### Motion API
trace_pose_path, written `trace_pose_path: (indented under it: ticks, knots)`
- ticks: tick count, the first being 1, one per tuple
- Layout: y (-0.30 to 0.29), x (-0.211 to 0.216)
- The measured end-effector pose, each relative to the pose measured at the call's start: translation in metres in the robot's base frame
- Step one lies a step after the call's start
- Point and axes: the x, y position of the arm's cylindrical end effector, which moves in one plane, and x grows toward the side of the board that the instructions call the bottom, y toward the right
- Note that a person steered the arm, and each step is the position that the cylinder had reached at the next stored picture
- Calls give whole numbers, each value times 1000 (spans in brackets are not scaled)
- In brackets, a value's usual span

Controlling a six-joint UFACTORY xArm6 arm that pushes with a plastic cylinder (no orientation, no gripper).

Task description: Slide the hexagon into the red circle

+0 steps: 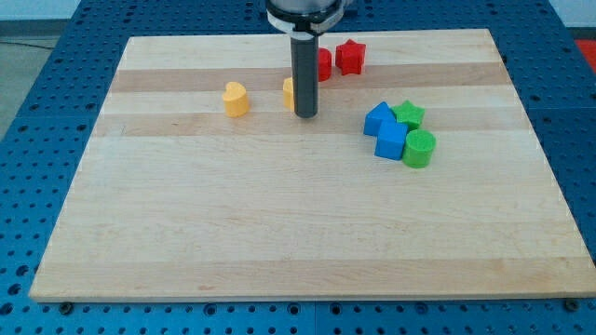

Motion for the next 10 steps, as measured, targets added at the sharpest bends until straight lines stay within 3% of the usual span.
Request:
trace_pose_path:
  ticks: [3,5,7,8,9,10]
  knots:
    - [-35,-3]
    - [35,-43]
    - [19,-18]
    - [-25,-13]
    - [-47,-22]
    - [-13,-51]
